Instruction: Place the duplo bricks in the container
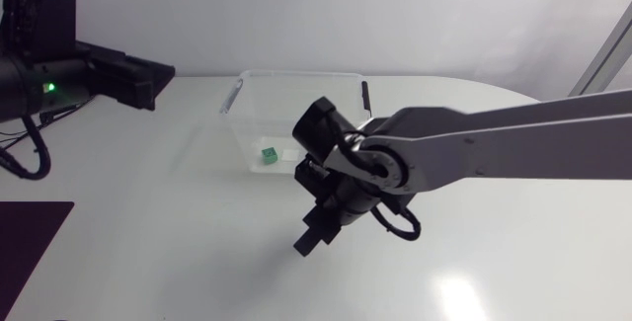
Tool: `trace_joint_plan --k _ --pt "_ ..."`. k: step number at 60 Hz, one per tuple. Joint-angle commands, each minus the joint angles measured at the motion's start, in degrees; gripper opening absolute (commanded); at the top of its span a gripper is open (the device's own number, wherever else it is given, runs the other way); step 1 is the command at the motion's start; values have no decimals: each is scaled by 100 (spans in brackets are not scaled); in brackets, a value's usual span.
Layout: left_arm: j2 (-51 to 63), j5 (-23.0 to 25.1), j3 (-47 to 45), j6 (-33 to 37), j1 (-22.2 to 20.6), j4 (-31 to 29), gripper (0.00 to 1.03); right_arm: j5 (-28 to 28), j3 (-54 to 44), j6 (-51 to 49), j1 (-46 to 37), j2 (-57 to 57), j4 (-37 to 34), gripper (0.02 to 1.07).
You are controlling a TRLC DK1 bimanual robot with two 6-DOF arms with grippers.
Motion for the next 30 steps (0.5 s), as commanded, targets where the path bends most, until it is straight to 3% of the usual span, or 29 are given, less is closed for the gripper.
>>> trace_joint_plan --k 1,18,30 --pt "-389 36 -477 55 53 53 99 94 205 145 26 -408 -225 28" --pt "-1215 36 -1329 46 282 158 99 278 1339 321 -413 -575 -427 28" --pt "-1611 27 -1681 169 449 176 99 472 2086 444 -712 -118 -154 28"
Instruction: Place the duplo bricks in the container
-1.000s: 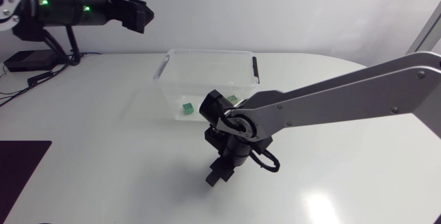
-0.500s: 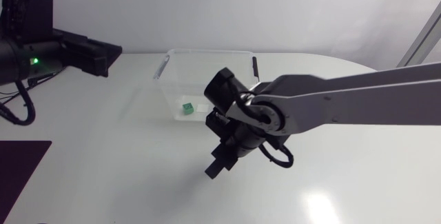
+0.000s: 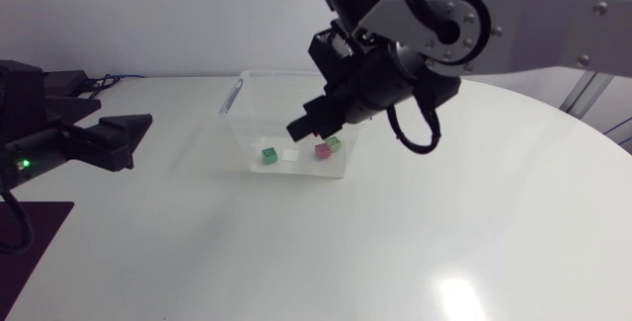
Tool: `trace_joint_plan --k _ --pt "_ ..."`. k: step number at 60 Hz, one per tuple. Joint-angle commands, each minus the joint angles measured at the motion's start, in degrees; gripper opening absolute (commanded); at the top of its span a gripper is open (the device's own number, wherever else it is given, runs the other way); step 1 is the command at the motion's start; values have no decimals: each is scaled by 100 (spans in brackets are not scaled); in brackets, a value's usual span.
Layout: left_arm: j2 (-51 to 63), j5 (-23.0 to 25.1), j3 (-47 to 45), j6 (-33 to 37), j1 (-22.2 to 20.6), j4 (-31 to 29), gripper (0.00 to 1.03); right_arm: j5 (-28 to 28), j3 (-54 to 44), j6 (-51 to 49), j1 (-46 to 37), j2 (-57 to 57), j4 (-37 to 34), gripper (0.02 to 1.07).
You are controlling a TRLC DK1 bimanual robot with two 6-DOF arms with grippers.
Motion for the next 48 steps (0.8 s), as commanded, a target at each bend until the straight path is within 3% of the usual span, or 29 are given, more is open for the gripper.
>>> trace_joint_plan --k 1,25,29,33,36,48 --pt "-195 12 -256 143 92 64 99 72 318 157 -131 355 101 28" --pt "-871 12 -704 222 418 20 99 581 986 61 -544 1567 1112 32" --pt "-968 12 -748 249 488 11 99 660 1127 61 -570 1770 1165 44" --pt "-1118 12 -809 275 541 -6 99 784 1224 43 -614 1963 1235 81" --pt "-1197 12 -845 292 585 -24 99 784 1276 34 -623 2042 1253 102" --pt "-1610 21 -976 407 813 -68 99 942 1118 25 -667 1752 1622 103"
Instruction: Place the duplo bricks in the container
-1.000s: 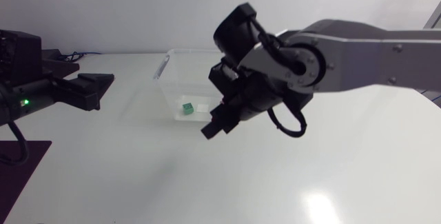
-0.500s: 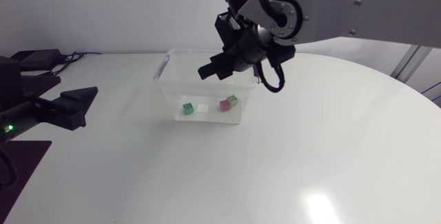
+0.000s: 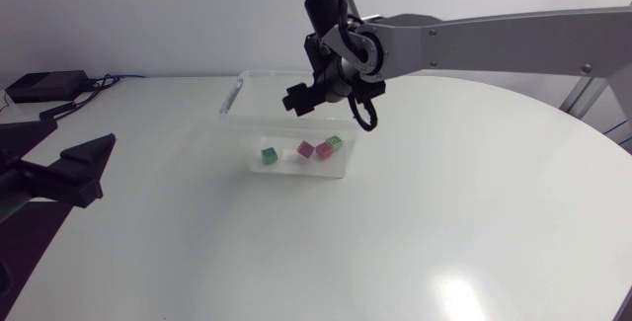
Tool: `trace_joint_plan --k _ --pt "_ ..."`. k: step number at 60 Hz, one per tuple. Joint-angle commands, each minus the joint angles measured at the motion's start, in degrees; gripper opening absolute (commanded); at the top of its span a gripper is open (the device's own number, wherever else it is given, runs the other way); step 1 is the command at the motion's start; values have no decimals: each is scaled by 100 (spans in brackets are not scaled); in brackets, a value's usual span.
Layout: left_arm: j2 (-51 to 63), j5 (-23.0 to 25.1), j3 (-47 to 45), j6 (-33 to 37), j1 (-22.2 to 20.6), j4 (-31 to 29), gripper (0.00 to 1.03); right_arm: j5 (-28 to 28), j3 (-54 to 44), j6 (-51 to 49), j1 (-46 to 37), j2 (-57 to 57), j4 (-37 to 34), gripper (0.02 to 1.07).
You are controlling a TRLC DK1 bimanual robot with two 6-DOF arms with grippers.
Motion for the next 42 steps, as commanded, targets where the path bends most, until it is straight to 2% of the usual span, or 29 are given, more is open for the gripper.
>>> trace_joint_plan --k 1,13,37,42 --pt "-163 21 -146 136 116 -26 99 113 -130 -34 -55 -327 283 103" --pt "-444 21 -234 145 204 -17 99 289 -930 -86 -231 -1259 696 103" --pt "-980 12 -506 74 555 211 99 755 -3567 -614 -618 -3518 2207 103" --pt "-1095 12 -541 74 599 237 99 790 -4006 -622 -741 -3931 2330 103"
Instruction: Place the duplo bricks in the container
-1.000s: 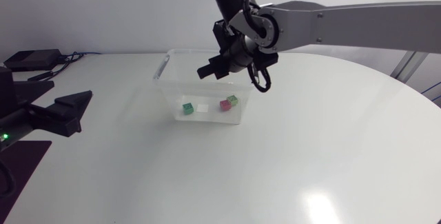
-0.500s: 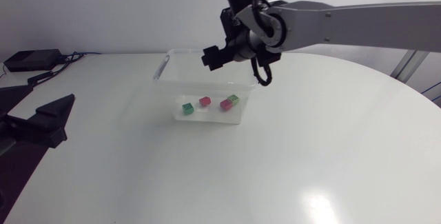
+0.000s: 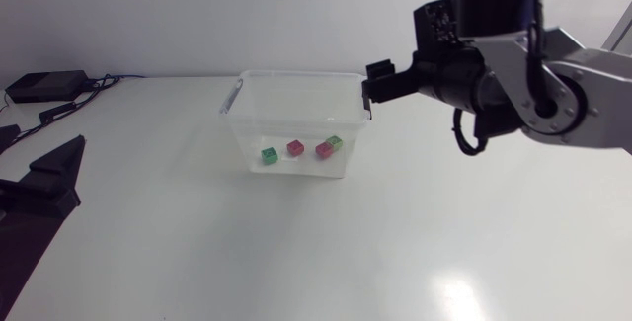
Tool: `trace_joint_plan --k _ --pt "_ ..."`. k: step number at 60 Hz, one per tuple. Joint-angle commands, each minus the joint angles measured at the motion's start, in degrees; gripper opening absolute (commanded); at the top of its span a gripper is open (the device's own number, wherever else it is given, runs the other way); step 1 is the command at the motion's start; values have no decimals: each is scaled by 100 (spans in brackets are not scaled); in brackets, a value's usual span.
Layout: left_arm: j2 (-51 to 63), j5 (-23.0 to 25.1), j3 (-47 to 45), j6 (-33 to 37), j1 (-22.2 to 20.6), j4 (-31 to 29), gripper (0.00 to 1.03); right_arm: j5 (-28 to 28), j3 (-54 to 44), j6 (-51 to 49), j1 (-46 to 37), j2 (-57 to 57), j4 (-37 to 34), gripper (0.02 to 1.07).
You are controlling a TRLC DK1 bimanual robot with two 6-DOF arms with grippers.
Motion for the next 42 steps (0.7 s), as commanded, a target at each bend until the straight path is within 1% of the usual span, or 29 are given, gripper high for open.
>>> trace_joint_plan --k 1,8,19,29,42 --pt "-159 12 -163 35 88 117 99 119 -516 -170 -157 -484 197 103" --pt "-318 12 -216 35 211 152 99 163 -1193 -284 -333 -1082 461 103" --pt "-520 12 -418 -44 352 275 99 234 -1949 -311 -579 -1934 610 103" --pt "-757 3 -594 -62 343 390 99 260 -2511 -337 -781 -2681 742 103" --pt "-775 -41 -814 -106 352 680 99 260 -3056 -337 -1098 -3385 909 103"
